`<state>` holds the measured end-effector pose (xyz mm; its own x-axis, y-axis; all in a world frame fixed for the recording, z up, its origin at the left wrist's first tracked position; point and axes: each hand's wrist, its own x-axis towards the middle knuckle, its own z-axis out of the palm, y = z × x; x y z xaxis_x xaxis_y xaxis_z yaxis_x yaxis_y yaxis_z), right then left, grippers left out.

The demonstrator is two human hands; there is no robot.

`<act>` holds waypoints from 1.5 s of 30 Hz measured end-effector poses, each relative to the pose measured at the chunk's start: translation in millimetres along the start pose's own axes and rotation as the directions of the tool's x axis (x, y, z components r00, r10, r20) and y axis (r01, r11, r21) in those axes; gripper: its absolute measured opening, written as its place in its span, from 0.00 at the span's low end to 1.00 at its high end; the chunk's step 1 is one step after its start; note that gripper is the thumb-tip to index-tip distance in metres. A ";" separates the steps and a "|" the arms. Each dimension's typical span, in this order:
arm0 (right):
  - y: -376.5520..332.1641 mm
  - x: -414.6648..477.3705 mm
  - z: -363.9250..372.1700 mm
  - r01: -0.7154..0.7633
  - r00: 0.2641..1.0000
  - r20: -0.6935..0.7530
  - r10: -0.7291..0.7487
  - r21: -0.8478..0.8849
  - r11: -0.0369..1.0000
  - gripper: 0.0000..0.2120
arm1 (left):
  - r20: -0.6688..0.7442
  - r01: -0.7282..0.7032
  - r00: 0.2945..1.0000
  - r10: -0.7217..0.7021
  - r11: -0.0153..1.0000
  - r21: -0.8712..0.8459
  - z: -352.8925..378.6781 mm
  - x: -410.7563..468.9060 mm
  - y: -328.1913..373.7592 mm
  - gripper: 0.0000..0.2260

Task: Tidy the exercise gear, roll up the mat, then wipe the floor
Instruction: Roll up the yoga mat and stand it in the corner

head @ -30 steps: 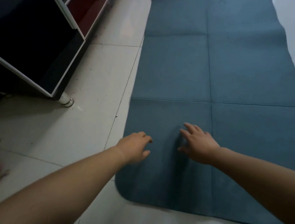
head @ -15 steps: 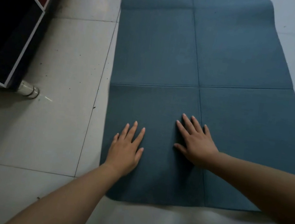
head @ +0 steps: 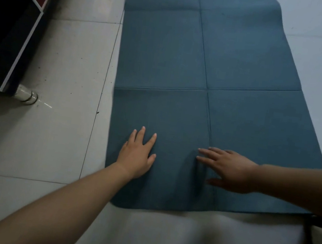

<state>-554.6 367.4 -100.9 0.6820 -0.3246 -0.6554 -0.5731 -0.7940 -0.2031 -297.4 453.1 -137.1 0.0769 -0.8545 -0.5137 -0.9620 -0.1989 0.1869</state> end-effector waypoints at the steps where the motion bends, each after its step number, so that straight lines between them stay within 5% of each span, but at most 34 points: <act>1: 3.7 1.1 0.0 -0.024 0.999 -0.034 0.024 0.011 1.000 0.34 | 0.000 -0.016 1.000 0.016 1.000 -0.021 0.4 -3.1 3.1 0.27; 6: -10.2 13.0 22.4 -0.223 0.960 -0.121 0.253 0.221 0.949 0.37 | 0.020 -0.126 0.992 0.126 0.992 -0.016 16.6 -27.4 21.0 0.27; 16: -13.0 -16.1 43.6 -0.194 0.976 -0.069 0.209 0.176 0.965 0.38 | 0.056 -0.319 0.947 0.317 0.947 0.046 25.5 -30.7 41.5 0.27; 45: -30.4 -23.2 56.0 -0.081 0.994 -0.067 0.085 0.066 0.995 0.42 | 0.061 -0.268 0.962 0.266 0.963 0.032 22.8 -30.7 28.3 0.26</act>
<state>-578.5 427.9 -120.3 0.6597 -0.4245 -0.6201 -0.6549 -0.7294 -0.1974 -332.9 484.6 -135.2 -0.1977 -0.8458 -0.4954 -0.9554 0.0531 0.2907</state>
